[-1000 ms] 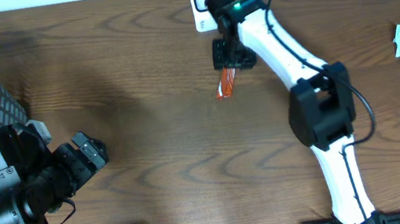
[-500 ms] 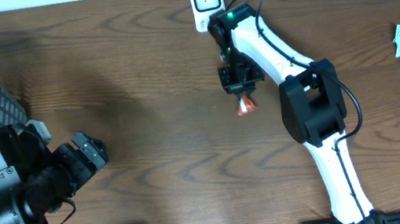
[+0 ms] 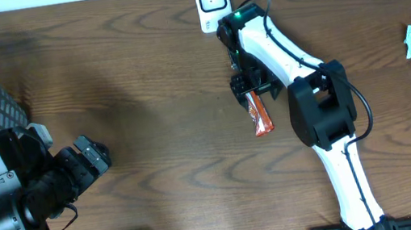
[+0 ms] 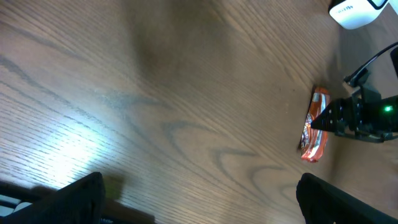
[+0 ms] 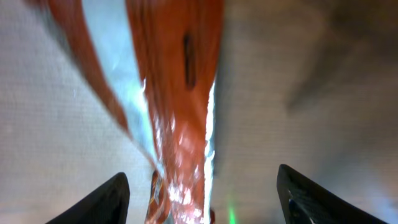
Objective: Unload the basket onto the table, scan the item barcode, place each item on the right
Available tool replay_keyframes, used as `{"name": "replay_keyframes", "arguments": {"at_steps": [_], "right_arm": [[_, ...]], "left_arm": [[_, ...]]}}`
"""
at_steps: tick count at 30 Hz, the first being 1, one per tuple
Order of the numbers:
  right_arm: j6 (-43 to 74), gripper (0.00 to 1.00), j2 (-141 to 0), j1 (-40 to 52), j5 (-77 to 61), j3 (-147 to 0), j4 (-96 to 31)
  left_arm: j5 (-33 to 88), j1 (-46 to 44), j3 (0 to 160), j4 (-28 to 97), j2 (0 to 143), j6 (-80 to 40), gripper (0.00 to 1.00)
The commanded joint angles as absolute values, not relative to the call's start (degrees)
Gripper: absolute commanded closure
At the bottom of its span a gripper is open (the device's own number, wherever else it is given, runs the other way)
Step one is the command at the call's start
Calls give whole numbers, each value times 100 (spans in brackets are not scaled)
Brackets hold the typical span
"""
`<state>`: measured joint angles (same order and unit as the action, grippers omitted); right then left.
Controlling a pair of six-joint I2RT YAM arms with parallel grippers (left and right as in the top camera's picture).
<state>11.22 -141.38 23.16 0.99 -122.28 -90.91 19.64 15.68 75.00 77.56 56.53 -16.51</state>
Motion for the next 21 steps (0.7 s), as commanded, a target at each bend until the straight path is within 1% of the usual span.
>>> {"name": "replay_keyframes", "arguments": {"at_steps": [1,4,7,10,12,21], "right_arm": [[1063,21,-14009,2182,266,-12258,-8886],[1057,23,-14009,2051,21,-12258,-8737],[742,35,-14009,1885,-709,-12258,-8589],[458,42,-14009,1787,-1315,-12258,-8479],[351,43,-14011,1754,-1520,-12256,-8444],[355,42,-14018,1798,-1599,-12254,-8108]], "left_arm": [[2034,1566,7524,7756,5649,-1660,2],[2034,1566,7524,7756,5649,-1660,2],[2034,1566,7524,7756,5649,-1660,2],[2032,1566,7524,7756,5649,-1660,2],[2034,1566,7524,7756,5649,-1660,2],[2032,1566,7524,7756,5649,-1660,2]]}}
